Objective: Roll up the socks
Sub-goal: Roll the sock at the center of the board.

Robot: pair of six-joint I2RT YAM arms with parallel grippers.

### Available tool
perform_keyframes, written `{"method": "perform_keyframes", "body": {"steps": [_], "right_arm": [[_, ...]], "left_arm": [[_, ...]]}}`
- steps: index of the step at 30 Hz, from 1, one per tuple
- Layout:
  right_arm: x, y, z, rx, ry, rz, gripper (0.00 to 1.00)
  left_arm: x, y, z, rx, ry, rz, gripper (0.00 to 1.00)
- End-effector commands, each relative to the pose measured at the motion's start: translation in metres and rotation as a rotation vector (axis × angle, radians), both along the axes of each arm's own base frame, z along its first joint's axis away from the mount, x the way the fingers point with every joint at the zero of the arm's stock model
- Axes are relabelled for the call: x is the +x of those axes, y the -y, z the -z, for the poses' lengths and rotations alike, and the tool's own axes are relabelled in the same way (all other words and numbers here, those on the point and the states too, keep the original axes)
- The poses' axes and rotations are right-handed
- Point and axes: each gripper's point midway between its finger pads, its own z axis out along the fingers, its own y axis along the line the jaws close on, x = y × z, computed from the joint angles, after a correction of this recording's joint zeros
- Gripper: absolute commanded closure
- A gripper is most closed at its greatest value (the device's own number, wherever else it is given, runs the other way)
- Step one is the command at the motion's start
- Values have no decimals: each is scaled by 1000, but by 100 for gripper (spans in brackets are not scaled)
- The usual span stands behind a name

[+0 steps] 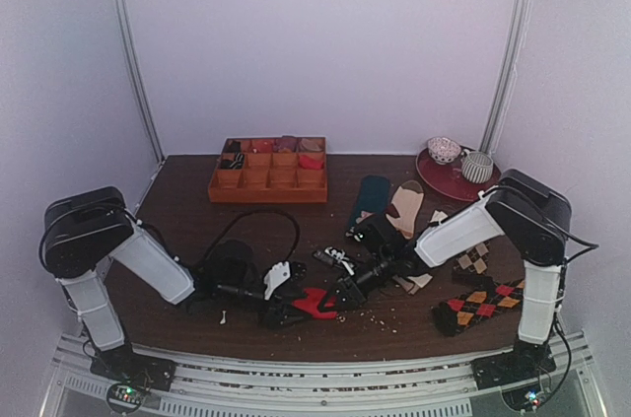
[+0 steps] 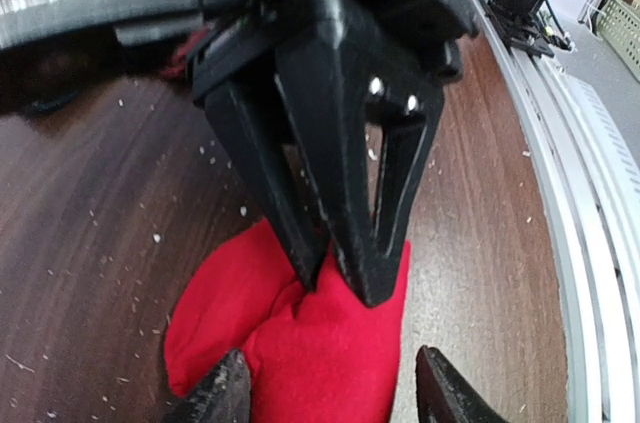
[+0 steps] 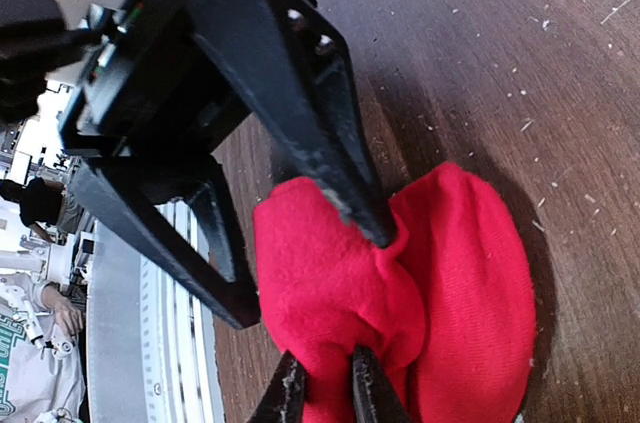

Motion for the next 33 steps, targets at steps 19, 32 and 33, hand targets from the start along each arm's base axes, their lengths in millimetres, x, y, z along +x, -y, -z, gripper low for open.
{"method": "perform_keyframes", "body": {"steps": [19, 32, 33], "right_arm": [[-13, 50, 55, -324, -77, 80, 73], [9, 51, -43, -140, 801, 61, 57], [4, 50, -42, -144, 836, 38, 57]], "left_arm": [[-11, 4, 52, 216, -281, 7, 100], [-39, -41, 111, 469, -656, -82, 100], [-39, -42, 113, 478, -659, -84, 100]]}}
